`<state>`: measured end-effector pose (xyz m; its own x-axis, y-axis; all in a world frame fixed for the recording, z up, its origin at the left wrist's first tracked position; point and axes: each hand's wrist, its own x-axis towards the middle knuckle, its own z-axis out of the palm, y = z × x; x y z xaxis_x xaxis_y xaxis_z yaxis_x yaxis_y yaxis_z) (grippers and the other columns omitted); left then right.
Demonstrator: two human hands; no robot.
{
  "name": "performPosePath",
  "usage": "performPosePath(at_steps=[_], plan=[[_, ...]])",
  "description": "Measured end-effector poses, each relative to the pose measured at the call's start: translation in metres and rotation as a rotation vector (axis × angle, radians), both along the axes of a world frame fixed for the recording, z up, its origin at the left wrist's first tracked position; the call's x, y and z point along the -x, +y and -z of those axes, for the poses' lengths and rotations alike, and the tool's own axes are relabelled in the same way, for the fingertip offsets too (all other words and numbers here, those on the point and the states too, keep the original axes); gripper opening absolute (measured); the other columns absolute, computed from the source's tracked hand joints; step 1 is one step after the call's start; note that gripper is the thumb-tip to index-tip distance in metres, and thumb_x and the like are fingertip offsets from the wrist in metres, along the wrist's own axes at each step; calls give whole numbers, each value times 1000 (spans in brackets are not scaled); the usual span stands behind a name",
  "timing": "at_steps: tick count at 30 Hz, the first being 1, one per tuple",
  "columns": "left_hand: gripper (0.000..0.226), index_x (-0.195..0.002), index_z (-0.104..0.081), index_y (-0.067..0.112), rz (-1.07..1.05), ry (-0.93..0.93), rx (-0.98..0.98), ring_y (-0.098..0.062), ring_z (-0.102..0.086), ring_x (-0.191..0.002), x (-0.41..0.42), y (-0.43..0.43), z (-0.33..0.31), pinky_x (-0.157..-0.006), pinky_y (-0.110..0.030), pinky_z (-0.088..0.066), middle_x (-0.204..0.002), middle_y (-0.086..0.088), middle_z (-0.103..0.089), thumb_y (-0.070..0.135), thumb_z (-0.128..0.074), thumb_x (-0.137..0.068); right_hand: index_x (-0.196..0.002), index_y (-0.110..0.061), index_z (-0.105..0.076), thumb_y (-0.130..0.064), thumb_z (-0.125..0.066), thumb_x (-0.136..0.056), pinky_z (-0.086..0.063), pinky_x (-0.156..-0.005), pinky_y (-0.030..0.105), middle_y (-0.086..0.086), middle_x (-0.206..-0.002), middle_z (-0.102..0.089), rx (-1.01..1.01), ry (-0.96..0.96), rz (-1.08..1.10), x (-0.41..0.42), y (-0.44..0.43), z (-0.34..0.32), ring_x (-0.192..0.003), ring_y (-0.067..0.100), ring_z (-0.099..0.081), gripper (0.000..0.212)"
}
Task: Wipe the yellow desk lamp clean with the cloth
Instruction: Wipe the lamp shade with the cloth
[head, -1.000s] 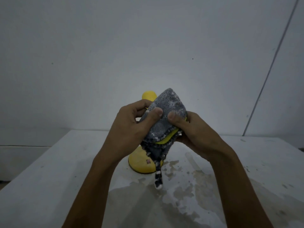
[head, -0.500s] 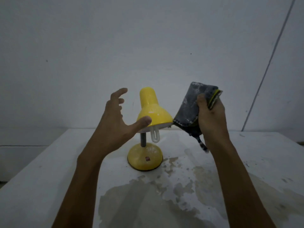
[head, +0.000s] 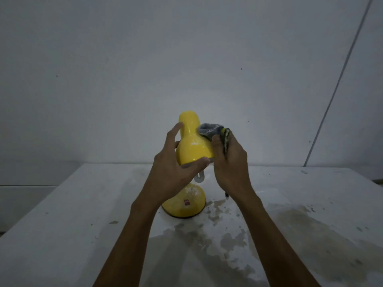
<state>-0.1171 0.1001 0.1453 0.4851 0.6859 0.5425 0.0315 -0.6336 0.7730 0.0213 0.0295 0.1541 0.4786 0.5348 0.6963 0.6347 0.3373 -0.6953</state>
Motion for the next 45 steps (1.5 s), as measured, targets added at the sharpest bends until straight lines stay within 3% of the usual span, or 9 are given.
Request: performPosePath(at_steps=[4,13,18,24,27,31,38,41,45], plan=[[97,-154,-22,49,-17,-25,19,-11,-55,-128,0,2,2,-97,-33,-54,-147,4,-52,48,-82,-77,-130,-21,-63,-29,-48,-105,-50,-92,17,-11,-121,-70,-23,-125,-89,6,-1,-1,-114,0,-63,30],[99,-150,-28,52,10,-22,19,13,-55,-100,4,9,-3,-59,-5,-51,-144,3,-53,61,-79,-65,-132,-17,-63,-36,-34,-108,-53,-100,42,0,-123,-70,5,40,-146,-23,2,16,-117,16,-65,43],[100,-149,-28,54,36,-47,43,11,-60,-95,3,7,-2,-58,-8,-53,-133,11,-50,61,-80,-64,-134,-23,-62,-34,-49,-103,-52,-97,22,-13,-127,-68,20,0,-172,-17,0,8,-120,0,-61,35],[101,-149,-29,51,45,-52,36,24,-60,-92,5,9,-3,-56,-12,-56,-135,9,-54,63,-78,-62,-133,-9,-61,-16,-52,-103,-51,-104,37,3,-134,-66,-63,-142,-275,-12,1,9,-128,12,-59,32],[100,-150,-30,50,27,-35,10,24,-59,-90,5,9,-2,-55,-10,-54,-142,5,-54,62,-78,-63,-131,-9,-62,-21,-45,-104,-49,-104,29,-1,-132,-67,-63,-41,-286,-14,-1,13,-127,10,-60,35],[103,-152,-28,52,7,-30,-10,20,-53,-94,2,10,0,-52,-5,-49,-150,4,-49,63,-77,-63,-104,-34,-67,-35,-41,-106,-49,-75,12,-28,-93,-71,72,140,-159,-23,-3,11,-89,-12,-64,27],[97,-151,-30,51,-14,-66,-7,23,-63,-80,2,8,-1,-58,-10,-54,-136,15,-53,63,-76,-67,-122,-14,-69,-21,-47,-106,-51,-94,17,-4,-120,-72,-157,3,-104,8,0,5,-113,2,-65,29],[95,-150,-32,53,-14,-58,-21,5,-63,-113,4,12,0,-73,-12,-55,-147,15,-53,67,-77,-68,-128,-11,-64,-19,-51,-102,-52,-101,30,4,-129,-68,-225,-100,-107,4,5,20,-123,12,-62,30],[98,-150,-32,51,-4,-60,-8,23,-61,-83,1,6,-1,-56,-11,-55,-149,11,-50,64,-76,-64,-131,-15,-61,-34,-54,-99,-51,-100,24,-4,-129,-66,-127,91,-150,-9,5,27,-124,10,-60,38]])
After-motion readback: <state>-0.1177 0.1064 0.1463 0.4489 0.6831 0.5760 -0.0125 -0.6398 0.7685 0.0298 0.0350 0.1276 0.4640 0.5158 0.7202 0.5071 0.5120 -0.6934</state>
